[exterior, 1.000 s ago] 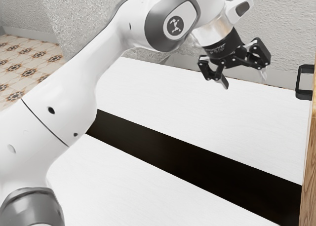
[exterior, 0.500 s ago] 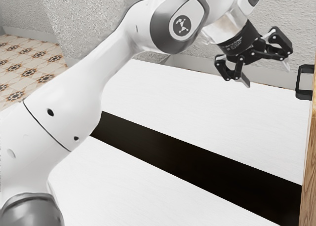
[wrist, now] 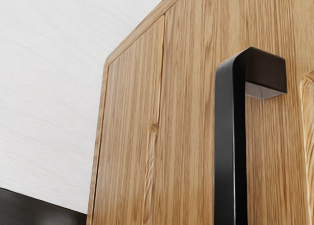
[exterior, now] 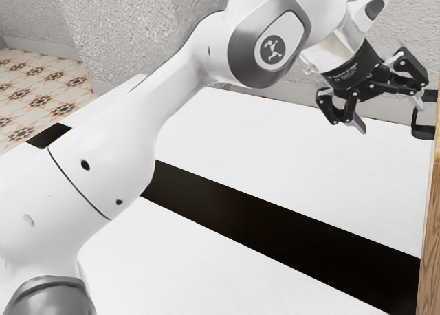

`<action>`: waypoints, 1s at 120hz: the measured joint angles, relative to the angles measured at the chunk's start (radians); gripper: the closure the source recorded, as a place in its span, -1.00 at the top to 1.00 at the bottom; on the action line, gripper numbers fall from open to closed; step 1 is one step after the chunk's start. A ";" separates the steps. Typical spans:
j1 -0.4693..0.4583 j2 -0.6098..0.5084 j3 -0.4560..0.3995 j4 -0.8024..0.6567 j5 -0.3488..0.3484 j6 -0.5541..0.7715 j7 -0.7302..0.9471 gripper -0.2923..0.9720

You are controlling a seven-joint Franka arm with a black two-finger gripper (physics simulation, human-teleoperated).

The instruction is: Pull the drawer handle with one arm to open the drawer

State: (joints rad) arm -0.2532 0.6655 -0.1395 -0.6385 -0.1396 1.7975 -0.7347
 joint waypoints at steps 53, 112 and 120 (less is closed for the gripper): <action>0.001 0.008 0.015 -0.004 0.000 -0.004 -0.018 0.54; 0.006 0.007 0.012 -0.003 0.001 -0.015 -0.027 0.30; 0.004 0.007 0.012 -0.003 0.002 -0.015 -0.028 0.23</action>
State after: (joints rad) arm -0.2490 0.6726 -0.1276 -0.6418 -0.1374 1.7827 -0.7626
